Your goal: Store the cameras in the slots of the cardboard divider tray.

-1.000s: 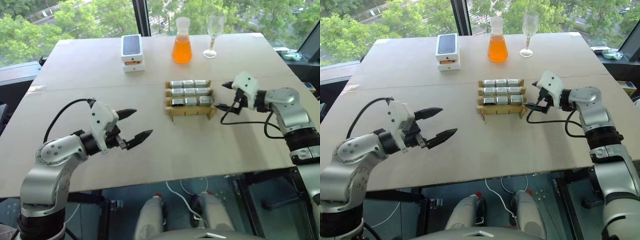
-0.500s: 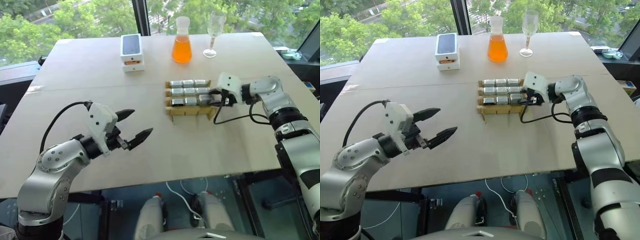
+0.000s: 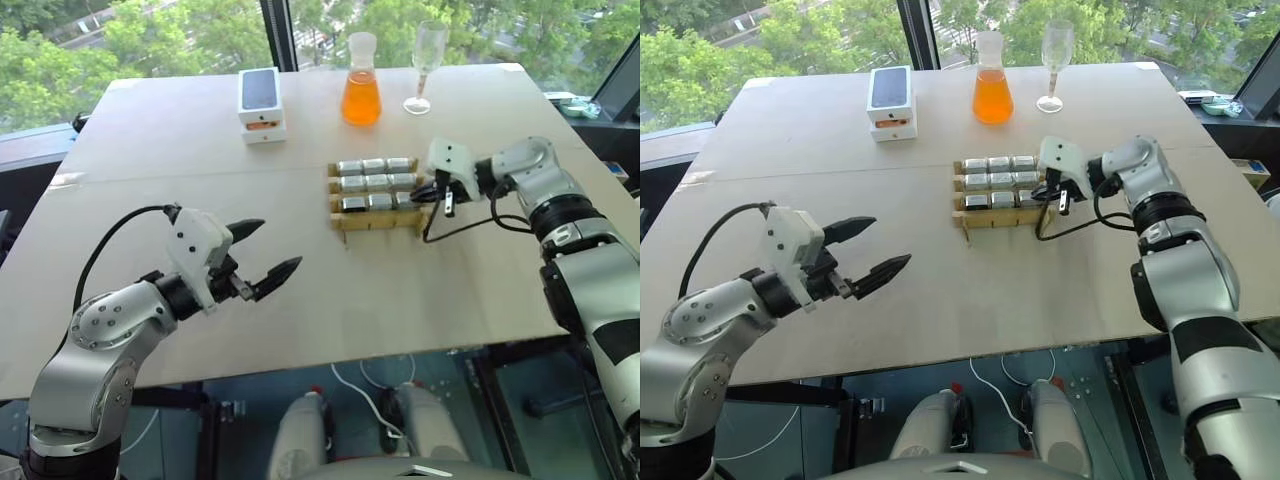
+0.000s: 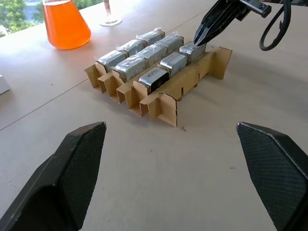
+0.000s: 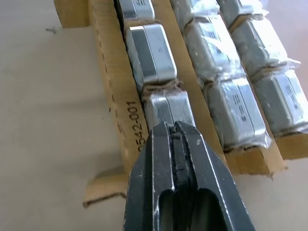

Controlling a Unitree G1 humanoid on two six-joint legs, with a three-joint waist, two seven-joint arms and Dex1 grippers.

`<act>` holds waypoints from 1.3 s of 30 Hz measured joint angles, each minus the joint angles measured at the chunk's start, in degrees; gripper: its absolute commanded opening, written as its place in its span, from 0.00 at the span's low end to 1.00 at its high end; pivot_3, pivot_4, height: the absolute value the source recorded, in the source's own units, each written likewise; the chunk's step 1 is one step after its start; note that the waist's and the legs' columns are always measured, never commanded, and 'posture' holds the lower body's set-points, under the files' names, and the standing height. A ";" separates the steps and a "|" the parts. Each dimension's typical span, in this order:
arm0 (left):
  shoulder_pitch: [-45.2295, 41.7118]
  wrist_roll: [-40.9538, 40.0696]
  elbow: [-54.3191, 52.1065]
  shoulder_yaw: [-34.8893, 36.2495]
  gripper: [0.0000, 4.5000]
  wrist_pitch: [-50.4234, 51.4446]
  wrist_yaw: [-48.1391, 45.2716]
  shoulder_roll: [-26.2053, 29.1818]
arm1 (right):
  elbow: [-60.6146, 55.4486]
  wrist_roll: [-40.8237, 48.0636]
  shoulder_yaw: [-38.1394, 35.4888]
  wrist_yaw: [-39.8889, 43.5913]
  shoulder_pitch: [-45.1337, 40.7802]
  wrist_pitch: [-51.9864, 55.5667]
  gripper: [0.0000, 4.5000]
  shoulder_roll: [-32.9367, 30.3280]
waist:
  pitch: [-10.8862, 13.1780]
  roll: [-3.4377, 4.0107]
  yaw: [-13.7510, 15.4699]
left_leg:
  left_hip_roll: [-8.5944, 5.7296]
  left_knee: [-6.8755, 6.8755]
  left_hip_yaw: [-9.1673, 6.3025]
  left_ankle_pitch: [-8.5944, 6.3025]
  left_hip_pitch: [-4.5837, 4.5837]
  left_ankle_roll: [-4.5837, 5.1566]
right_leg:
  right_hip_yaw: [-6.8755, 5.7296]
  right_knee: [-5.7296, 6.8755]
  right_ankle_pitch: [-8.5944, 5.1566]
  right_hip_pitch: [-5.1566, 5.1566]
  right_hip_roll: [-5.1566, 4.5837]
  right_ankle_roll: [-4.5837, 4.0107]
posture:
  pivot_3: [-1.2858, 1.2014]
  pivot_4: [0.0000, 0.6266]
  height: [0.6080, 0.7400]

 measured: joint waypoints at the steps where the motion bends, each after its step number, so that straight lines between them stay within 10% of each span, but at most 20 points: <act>1: 0.03 0.00 0.00 0.00 1.00 -0.05 0.04 0.07 | 0.25 -0.17 -0.06 0.08 -0.18 -0.02 0.00 0.11 | 0.00 0.00 0.01 | 0.00 0.00 0.00 0.00 0.00 0.00 | 0.00 0.00 0.00 0.00 -0.01 0.00 | 0.52 0.24 1.00; 4: 0.32 -0.01 0.00 0.00 1.00 -0.25 0.21 0.10 | 0.36 -0.26 -0.50 0.88 -0.43 -0.53 0.00 0.11 | 0.00 0.00 0.05 | -0.01 -0.01 0.00 0.00 -0.01 0.00 | -0.01 -0.02 0.00 0.00 -0.02 0.00 | 0.52 0.24 1.00; 11: 2.34 0.05 0.20 -0.49 1.00 -1.12 0.60 -0.47 | -0.07 1.22 -3.51 4.22 -0.02 -1.68 0.75 -1.83 | 0.01 0.02 0.06 | -0.01 -0.03 -0.01 0.00 -0.01 0.00 | -0.02 -0.03 0.00 0.00 -0.02 0.00 | 0.52 0.24 1.00; 21: 9.49 1.84 0.61 -2.61 1.00 -6.62 3.83 -7.19 | -24.36 17.87 -17.12 11.66 23.65 9.17 0.75 -6.61 | 0.00 0.02 0.60 | -0.01 -0.21 -0.08 -0.03 -0.02 0.03 | -0.15 -0.19 0.00 0.04 -0.10 0.01 | 0.52 0.24 1.00; 27: 14.12 6.97 4.51 -5.50 1.00 -13.75 5.78 -11.48 | -45.24 24.89 -24.34 2.85 47.70 12.66 0.75 -6.91 | 0.00 0.08 0.72 | -0.03 -0.41 -0.07 -0.18 0.04 0.30 | -0.18 -0.31 -0.02 0.04 -0.08 0.06 | 0.52 0.24 1.00; 39: 12.70 11.52 16.50 -9.11 1.00 -24.91 3.28 -12.49 | -59.46 27.60 -28.35 -10.46 66.37 7.48 0.75 -4.41 | -0.03 0.11 0.62 | 0.00 -0.44 -0.05 -0.20 0.10 0.32 | -0.13 -0.30 -0.16 0.04 0.08 0.30 | 0.52 0.24 1.00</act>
